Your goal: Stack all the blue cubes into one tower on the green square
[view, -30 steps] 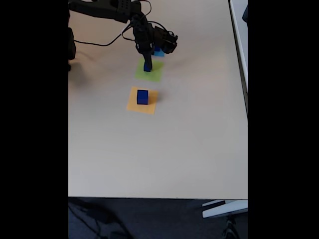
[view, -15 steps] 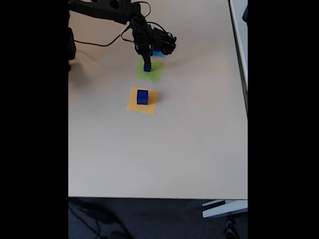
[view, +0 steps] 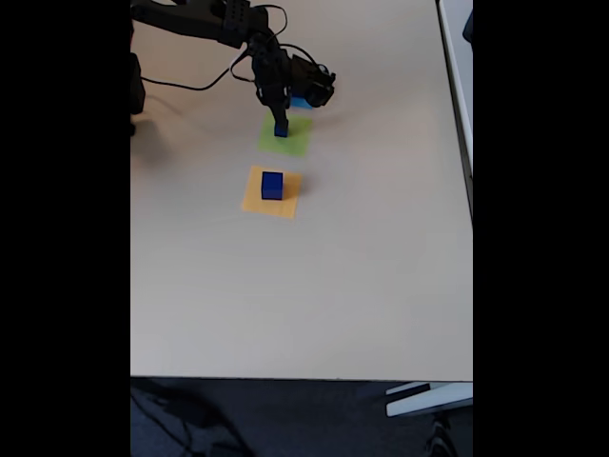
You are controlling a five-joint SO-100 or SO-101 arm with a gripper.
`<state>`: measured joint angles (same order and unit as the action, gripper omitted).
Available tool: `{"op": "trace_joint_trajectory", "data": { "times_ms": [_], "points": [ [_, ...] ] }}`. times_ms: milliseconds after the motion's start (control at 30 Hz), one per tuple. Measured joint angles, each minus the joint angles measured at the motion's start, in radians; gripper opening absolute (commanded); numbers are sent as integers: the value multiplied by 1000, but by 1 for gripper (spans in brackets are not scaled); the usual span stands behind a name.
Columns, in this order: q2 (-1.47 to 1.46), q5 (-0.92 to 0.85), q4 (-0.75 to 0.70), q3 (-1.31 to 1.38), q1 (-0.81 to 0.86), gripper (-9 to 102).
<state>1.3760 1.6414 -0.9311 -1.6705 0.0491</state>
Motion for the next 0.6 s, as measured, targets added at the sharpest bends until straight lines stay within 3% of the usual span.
{"op": "trace_joint_trajectory", "data": {
  "times_ms": [600],
  "points": [
    [0, -12, 21, -28, 20, 16]
  ]
}}
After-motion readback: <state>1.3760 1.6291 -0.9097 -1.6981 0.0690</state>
